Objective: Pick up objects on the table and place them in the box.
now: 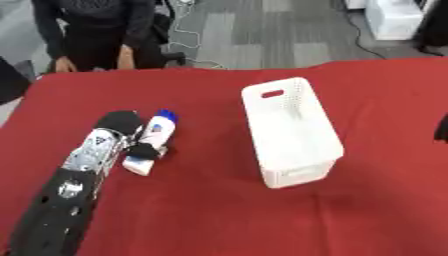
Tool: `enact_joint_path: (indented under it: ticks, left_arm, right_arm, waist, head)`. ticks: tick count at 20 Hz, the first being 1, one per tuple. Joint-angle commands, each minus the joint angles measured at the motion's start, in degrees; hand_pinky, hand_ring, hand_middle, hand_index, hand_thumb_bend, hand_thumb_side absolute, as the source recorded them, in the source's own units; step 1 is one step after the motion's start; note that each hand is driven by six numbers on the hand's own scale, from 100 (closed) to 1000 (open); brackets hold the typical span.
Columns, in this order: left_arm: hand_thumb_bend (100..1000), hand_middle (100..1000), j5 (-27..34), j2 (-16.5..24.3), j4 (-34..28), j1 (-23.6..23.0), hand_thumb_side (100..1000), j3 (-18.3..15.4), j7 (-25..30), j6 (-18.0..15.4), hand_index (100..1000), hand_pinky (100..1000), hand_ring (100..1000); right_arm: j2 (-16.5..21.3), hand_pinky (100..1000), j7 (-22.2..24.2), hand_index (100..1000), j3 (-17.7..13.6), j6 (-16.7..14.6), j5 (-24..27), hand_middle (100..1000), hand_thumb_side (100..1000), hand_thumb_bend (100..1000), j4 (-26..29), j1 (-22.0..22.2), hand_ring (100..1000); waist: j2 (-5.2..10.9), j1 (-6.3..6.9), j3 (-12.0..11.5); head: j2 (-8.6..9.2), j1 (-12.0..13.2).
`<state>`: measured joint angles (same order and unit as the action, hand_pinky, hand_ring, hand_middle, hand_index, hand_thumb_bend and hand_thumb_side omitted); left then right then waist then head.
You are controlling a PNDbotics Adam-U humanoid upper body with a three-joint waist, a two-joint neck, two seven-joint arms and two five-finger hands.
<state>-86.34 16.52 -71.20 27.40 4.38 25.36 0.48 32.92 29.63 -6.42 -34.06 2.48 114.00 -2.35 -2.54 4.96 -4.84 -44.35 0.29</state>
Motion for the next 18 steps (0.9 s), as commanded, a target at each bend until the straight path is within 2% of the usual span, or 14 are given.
enact_joint_path:
  ticks: [1, 18]
  left_arm:
    - [232, 100, 0.9, 1.0, -2.4, 0.7, 870, 0.1, 0.5, 0.0, 185, 100, 100]
    - [226, 100, 3.8, 2.8, -11.9, 2.1, 847, 1.6, 2.3, -0.6, 185, 100, 100]
  right_arm:
    - [1.5, 331, 8.6, 339, -0.6, -8.5, 0.0, 509, 1000, 200, 0.6, -0.5, 474]
    - [1.6, 331, 8.5, 339, -0.6, -8.5, -0.3, 509, 1000, 203, 0.6, -0.2, 474]
  waist:
    - [0.58, -0.29, -0.1]
    - [0.67, -0.11, -0.4]
  head:
    - [0.23, 0.5]
    - [0.23, 0.9]
